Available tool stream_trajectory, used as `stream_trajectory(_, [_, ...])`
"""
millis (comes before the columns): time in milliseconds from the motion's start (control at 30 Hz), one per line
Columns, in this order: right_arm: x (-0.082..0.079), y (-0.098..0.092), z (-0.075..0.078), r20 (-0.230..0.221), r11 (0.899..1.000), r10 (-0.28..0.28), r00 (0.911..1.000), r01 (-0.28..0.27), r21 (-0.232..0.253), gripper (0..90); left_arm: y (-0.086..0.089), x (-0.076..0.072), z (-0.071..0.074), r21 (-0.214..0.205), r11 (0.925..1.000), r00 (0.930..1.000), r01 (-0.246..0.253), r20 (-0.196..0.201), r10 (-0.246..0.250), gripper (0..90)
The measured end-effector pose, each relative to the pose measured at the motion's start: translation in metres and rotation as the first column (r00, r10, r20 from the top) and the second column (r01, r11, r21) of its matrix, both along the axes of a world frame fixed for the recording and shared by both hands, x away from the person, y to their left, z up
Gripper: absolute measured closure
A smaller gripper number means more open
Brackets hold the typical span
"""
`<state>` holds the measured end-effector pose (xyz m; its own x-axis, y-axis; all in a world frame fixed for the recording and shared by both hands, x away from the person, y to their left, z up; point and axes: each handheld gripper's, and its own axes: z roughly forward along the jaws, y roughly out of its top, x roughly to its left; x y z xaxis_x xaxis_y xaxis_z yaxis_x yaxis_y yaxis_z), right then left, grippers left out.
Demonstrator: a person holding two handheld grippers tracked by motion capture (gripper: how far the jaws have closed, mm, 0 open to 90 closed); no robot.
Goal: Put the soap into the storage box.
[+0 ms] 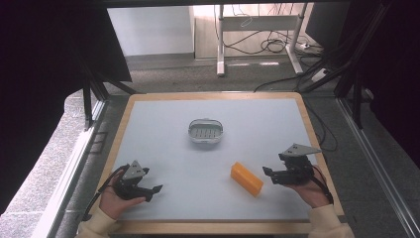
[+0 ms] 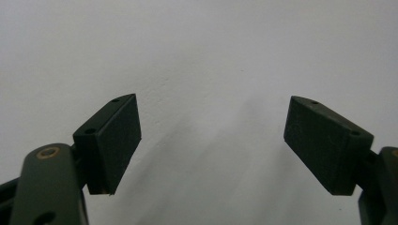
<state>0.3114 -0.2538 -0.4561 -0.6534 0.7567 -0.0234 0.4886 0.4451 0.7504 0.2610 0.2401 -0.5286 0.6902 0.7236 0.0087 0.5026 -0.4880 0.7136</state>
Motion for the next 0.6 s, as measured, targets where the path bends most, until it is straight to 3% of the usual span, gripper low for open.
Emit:
stream_trajectory(167, [0.001, -0.001, 0.005, -0.011, 1.0, -0.006, 0.9999, 0.006, 0.002, 23.0, -0.001, 0.001, 0.0, -0.003, 1.0, 0.9999, 0.009, -0.005, -0.009, 19.3])
stream_trajectory(600, [0.0, 0.013, 0.021, -0.01, 0.998, 0.051, 0.9986, -0.051, -0.025, 23.4, -0.004, 0.002, 0.0, 0.009, 0.9999, 0.9999, 0.013, -0.001, -0.013, 19.2])
